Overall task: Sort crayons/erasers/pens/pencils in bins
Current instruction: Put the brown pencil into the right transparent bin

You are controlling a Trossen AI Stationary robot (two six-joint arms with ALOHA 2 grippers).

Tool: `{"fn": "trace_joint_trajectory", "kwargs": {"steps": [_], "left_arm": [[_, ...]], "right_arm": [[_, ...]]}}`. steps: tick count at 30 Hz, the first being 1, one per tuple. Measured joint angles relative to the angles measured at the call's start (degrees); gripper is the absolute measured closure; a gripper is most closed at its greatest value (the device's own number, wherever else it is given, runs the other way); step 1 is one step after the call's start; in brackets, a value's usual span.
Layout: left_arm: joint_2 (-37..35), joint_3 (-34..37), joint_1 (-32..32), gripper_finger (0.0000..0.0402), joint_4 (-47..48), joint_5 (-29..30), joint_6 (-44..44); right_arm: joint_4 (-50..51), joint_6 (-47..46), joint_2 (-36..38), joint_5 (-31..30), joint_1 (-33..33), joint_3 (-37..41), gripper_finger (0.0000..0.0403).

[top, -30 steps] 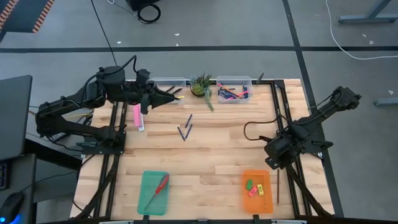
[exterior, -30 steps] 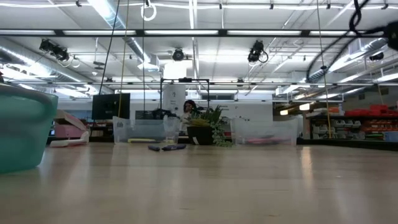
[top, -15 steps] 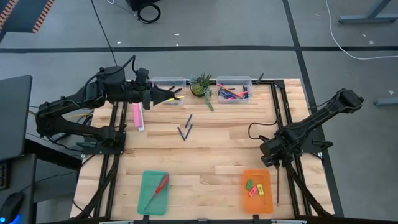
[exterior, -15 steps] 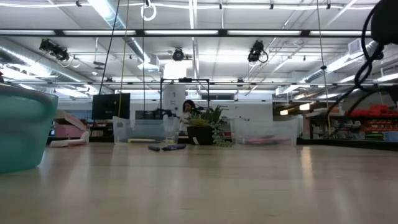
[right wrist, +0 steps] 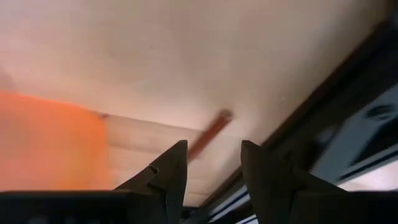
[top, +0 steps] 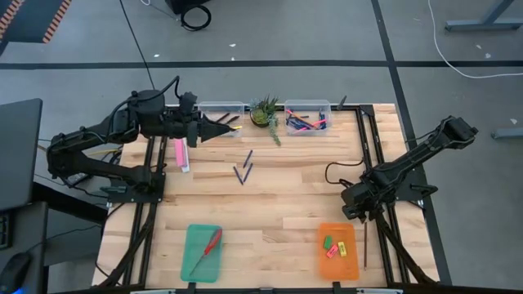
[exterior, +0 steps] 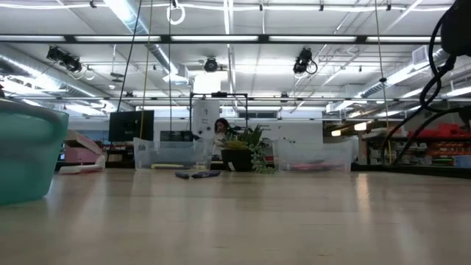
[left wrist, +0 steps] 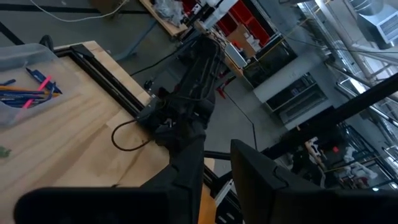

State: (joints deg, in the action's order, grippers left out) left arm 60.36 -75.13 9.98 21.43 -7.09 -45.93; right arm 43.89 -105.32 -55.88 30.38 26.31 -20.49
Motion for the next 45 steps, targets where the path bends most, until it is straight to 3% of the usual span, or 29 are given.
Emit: {"fn": "trace_joint_trajectory", "kwargs": {"steps": [20, 31, 45], "left_arm": [[0.00, 0.00, -0.59, 0.0320, 0.35, -0.63, 2.77], [0.00, -0.02, -0.57, 0.0321, 0.28, -0.74, 2.69], [0.00, -0.02, -0.57, 0.0324, 0.33, -1.79, 2.64]], "right_arm": [[-8.10, -14.66, -7.64, 0.59, 5.37, -0.04, 0.0270], [-12.43, -15.58, -13.65, 1.73, 5.39, -0.08, 0.0270], [-12.15, -14.09, -14.53, 0.08, 5.72, 0.00, 0.0270]]}}
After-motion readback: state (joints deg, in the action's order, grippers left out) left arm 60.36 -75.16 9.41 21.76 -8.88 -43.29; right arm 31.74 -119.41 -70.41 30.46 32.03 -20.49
